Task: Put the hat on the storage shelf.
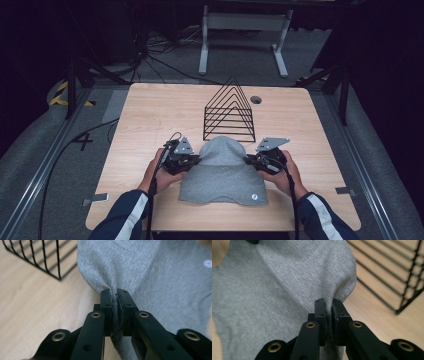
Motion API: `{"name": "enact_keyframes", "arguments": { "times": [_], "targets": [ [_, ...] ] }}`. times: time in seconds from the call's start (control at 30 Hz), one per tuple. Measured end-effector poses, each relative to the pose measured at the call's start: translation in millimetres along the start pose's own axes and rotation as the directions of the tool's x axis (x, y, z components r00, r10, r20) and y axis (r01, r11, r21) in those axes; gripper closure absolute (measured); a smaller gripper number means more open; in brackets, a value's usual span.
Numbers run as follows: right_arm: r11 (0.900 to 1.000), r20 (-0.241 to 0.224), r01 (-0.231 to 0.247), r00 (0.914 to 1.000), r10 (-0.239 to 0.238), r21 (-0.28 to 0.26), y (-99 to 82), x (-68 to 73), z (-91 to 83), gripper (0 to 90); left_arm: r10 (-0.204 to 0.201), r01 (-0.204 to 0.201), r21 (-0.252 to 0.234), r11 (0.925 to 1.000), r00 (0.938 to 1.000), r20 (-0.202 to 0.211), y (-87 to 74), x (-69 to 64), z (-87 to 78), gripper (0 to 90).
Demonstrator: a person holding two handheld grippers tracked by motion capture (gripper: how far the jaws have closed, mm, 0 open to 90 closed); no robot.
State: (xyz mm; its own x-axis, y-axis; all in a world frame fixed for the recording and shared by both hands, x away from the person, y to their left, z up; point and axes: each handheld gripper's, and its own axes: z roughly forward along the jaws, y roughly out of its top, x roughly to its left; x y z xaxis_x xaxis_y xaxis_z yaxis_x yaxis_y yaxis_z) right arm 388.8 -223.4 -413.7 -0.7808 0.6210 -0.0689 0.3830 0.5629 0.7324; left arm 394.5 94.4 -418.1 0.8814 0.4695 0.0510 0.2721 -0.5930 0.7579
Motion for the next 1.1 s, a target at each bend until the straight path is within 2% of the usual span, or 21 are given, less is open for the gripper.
{"name": "enact_keyframes", "arguments": {
  "times": [0.1, 0.17, 0.43, 0.47, 0.63, 0.67, 0.77, 0.93, 0.97, 1.07, 1.1],
  "targets": [
    [0.999, 0.009, 0.002, 1.0, -0.002, -0.045, 6.1, -0.6, -15.3, 84.6, 0.032, -0.032, -0.032, 0.999, 0.9994, -0.014, 12.3, -3.0, -7.8, 83.8],
    [0.9977, 0.015, 0.0, 0.9999, 0.001, -0.068, 9.0, -1.9, -23.8, 84.7, 0.031, -0.032, -0.061, 0.9977, 0.9994, -0.012, 20.1, -2.1, -13.4, 83.8],
    [0.9903, 0.042, 0.03, 0.9988, -0.025, -0.136, 23.6, -6.4, -57.7, 84.7, 0.093, -0.096, -0.09, 0.9913, 0.995, -0.038, 51.6, -0.6, -27.9, 84.1],
    [0.9888, 0.051, 0.039, 0.9982, -0.032, -0.144, 26.3, -7.3, -61.4, 84.7, 0.111, -0.115, -0.09, 0.9893, 0.9927, -0.048, 57.9, 0.1, -31.3, 84.1],
    [0.9829, 0.08, 0.051, 0.9961, -0.037, -0.177, 40.8, -13.6, -78.5, 84.8, 0.129, -0.136, -0.108, 0.9848, 0.9896, -0.063, 78.4, 4.2, -40.8, 84.2],
    [0.9829, 0.08, 0.051, 0.9961, -0.037, -0.177, 40.8, -13.6, -78.5, 84.8, 0.129, -0.136, -0.108, 0.9848, 0.9896, -0.063, 78.4, 4.2, -40.8, 84.2],
    [0.979, 0.106, 0.062, 0.9935, -0.042, -0.194, 53.6, -19.5, -89.3, 84.7, 0.144, -0.151, -0.124, 0.9806, 0.9875, -0.064, 93.0, 8.2, -46.8, 84.3],
    [0.975, 0.147, 0.082, 0.9878, -0.051, -0.207, 74.4, -28.1, -102.7, 84.7, 0.18, -0.191, -0.133, 0.9725, 0.979, -0.096, 116.2, 16.0, -58.9, 84.3],
    [0.9744, 0.151, 0.083, 0.9873, -0.052, -0.209, 77.3, -29.4, -104.5, 84.8, 0.176, -0.188, -0.135, 0.9727, 0.9793, -0.1, 121.5, 17.5, -61.5, 84.4],
    [0.9704, 0.168, 0.091, 0.9844, -0.053, -0.224, 89.7, -34.3, -112.6, 84.8, 0.202, -0.219, -0.127, 0.9675, 0.9709, -0.128, 135.1, 22.9, -66.0, 84.4],
    [0.9688, 0.167, 0.089, 0.9846, -0.05, -0.231, 93.2, -35.9, -114.8, 84.8, 0.204, -0.22, -0.125, 0.9674, 0.97, -0.133, 139.5, 25.2, -67.1, 84.3]
  ]
}}
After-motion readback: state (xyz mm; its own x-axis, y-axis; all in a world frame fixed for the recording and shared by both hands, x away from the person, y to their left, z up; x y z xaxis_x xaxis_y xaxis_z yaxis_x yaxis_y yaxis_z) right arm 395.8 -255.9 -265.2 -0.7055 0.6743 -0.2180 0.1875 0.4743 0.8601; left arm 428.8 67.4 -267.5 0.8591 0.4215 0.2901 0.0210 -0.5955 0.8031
